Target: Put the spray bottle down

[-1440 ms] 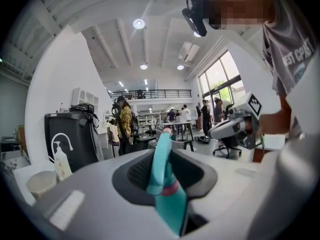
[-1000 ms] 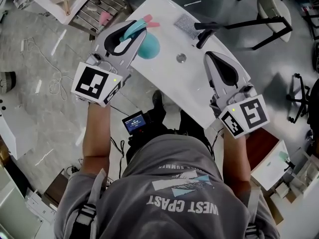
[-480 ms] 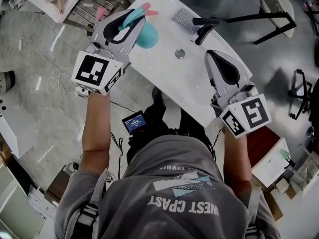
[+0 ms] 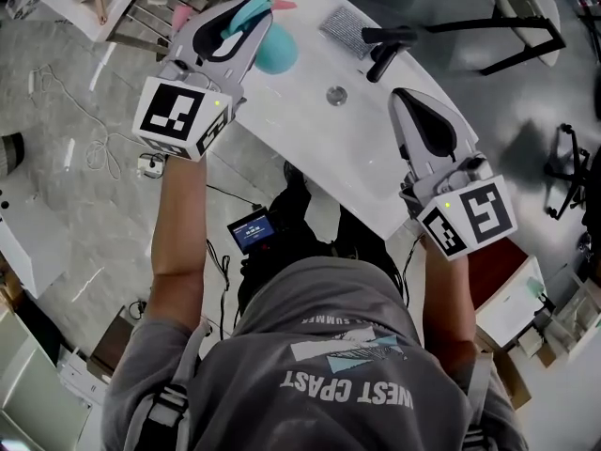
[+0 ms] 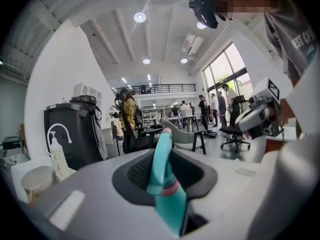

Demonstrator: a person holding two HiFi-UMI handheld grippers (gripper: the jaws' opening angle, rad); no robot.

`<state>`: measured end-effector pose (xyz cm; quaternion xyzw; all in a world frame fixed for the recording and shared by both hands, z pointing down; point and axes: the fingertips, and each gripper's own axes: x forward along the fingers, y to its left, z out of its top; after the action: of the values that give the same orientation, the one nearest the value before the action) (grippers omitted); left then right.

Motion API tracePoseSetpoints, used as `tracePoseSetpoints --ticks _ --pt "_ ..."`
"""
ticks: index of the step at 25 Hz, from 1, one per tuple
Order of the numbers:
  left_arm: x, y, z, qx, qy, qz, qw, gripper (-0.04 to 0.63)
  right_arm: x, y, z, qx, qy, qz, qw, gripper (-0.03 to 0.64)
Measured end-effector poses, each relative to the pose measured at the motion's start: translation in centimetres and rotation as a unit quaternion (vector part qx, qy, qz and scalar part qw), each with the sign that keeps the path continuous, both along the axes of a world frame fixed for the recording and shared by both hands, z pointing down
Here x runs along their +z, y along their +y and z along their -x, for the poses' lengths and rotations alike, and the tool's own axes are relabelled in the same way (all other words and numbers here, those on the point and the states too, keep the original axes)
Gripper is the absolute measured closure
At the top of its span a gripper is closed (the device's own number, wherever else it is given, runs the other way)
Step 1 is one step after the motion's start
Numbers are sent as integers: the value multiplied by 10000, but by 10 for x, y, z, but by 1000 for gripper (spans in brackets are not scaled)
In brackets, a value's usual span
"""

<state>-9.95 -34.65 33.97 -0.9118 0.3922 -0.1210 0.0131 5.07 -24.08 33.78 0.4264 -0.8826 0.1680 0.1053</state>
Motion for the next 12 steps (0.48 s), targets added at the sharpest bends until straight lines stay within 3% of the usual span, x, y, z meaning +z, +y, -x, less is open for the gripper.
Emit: tracePoseSetpoints --ticks 12 --pt "29 -32 -2 -19 5 -4 10000 502 28 -7 3 15 16 240 9997 617"
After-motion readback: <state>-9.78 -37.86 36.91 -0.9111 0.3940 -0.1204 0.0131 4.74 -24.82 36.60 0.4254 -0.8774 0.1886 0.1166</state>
